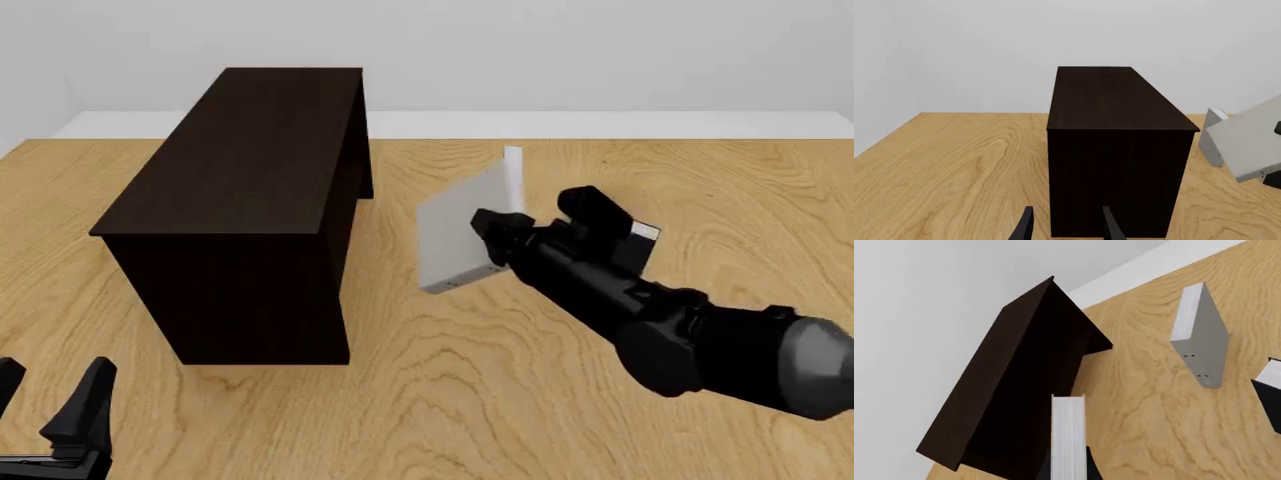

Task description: Pick up the book on the right and place it under the cabinet shelf.

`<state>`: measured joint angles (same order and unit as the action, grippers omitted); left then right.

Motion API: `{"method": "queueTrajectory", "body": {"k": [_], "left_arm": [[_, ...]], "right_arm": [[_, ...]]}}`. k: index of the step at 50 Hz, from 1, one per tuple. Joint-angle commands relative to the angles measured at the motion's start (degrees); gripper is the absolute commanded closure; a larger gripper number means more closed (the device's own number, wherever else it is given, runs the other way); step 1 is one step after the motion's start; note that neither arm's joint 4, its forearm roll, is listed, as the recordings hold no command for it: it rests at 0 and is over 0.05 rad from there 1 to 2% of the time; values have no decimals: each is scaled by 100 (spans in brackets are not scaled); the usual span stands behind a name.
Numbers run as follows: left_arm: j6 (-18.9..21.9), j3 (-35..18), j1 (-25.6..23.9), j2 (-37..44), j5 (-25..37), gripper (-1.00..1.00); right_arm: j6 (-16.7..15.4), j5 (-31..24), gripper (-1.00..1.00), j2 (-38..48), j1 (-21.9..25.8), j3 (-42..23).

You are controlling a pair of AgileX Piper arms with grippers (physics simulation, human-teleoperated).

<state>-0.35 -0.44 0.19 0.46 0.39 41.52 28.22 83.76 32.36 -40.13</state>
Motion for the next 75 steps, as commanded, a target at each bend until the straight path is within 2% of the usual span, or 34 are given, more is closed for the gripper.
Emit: {"method": "queueTrajectory", "body": {"k": [1,10,18,24,38,43,52,75], "left_arm": [[0,0,0,-12,10,-100],[-3,1,1,-6,14,-100],[-3,1,1,-4,14,-100],[-4,5,2,-5,12,-100],[-4,18,3,-2,-2,-100],[-4,16,3,-10,8,-100],[-5,19,3,-4,2,-100],[-2,10,3,15,-9,-100]], "right_arm": [[549,744,100,385,102,-77],[705,1151,100,854,75,-207],[965,1615,100,1267,112,-265],[1048,1769,100,1478,165,-354],[1566,2788,100,2063,193,-263],[1610,2919,100,2343,168,-380],[1938,3417,100,2613,92,-393],[2078,3604,100,3239,196,-738]]}}
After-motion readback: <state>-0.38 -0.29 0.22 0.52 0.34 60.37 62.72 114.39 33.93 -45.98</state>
